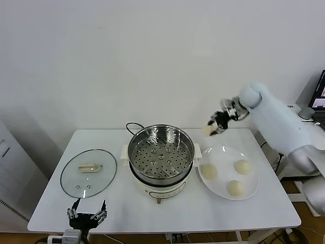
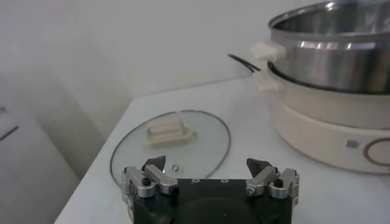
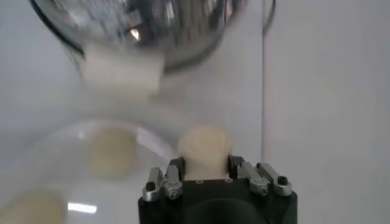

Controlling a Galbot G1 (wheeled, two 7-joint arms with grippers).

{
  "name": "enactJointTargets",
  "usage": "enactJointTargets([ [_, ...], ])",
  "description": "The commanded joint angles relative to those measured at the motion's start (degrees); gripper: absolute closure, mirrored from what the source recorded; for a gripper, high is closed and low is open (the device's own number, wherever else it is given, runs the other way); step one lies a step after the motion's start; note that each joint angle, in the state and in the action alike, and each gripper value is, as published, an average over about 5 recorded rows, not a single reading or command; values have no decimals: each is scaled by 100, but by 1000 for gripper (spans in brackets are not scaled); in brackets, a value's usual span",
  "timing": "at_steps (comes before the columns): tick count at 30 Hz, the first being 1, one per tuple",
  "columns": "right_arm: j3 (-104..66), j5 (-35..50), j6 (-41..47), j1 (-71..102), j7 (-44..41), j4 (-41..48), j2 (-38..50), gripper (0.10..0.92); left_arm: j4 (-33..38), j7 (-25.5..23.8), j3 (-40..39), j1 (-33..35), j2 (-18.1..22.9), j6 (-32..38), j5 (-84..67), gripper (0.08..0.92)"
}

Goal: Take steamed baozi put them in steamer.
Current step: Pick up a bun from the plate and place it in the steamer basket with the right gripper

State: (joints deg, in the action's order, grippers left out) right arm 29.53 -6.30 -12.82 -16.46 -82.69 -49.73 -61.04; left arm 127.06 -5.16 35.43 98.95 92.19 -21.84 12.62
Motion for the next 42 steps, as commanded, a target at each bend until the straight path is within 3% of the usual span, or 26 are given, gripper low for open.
enactJointTargets([
  [1,1443,1042,-2039,-1277,-830,144,-836,571,78,73,-171,42,7,31,54,177],
  [6,1544,758,-3073,-1137,-830,313,-1285,569,28,110,-163,44,0,37,34,177],
  [11,1339,-83,-3676,-761,-785,344,-1670,569,-12,113,-152,29,1,34,26,177],
  [18,685,-1533,-3718,-223,-33,584,-2172,575,-32,114,-150,26,38,33,23,177],
  [42,307,-3117,-3718,400,1077,677,-2411,575,-62,111,-145,33,67,39,-2,177],
])
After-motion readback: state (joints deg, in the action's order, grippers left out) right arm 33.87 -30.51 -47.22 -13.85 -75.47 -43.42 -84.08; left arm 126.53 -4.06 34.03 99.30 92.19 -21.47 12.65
